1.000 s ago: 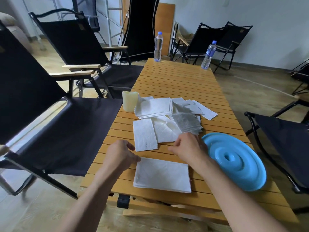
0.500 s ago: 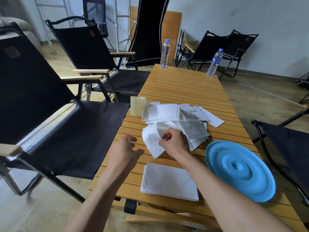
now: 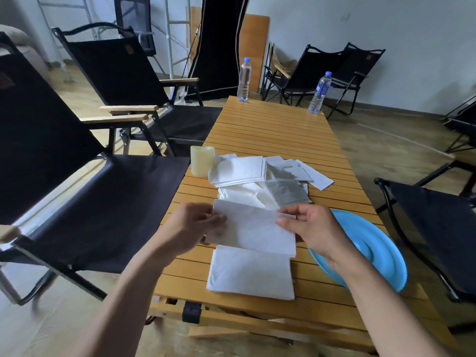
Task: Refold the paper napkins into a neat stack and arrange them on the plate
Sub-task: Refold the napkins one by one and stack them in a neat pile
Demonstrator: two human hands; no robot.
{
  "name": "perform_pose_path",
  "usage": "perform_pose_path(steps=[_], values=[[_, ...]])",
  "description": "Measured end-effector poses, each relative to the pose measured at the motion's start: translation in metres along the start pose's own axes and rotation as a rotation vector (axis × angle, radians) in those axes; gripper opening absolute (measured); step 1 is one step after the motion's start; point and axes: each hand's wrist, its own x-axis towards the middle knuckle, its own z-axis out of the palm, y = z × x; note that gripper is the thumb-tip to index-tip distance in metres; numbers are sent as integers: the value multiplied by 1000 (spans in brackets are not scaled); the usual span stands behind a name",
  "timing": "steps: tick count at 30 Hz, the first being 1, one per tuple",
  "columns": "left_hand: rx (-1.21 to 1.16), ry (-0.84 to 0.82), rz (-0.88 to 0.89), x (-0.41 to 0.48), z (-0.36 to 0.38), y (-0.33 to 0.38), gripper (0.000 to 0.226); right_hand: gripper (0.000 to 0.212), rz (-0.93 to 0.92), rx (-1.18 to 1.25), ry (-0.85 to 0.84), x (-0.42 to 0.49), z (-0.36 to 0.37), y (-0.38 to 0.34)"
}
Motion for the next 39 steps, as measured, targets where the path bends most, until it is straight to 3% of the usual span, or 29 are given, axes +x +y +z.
perform_pose_path(steps=[3,5,15,22,26,28,31,33,36,39], values=[[-18,-102,-262,-1,3,-7,13,16,227,-21,-112,-4,-9,11],[80,-127,-373,0,7,-12,15,21,285,-154,-133,-6,-7,19],[355,-113,-508,7,22,-28,31,45,267,-617,-4,-2,12,40],[492,-99,-445,10,25,-33,37,47,214,-755,68,0,14,39],[452,53,-252,15,28,-33,31,33,-74,-635,294,18,14,30],[419,124,-133,16,31,-32,27,31,-193,-688,402,34,13,26],[409,168,-37,18,33,-32,21,45,-216,-890,348,59,11,29],[422,187,-12,20,34,-33,19,36,-236,-914,299,70,8,33],[449,219,14,22,35,-35,19,14,-295,-856,348,77,4,35],[464,249,37,25,35,-36,19,9,-370,-655,390,75,6,30]])
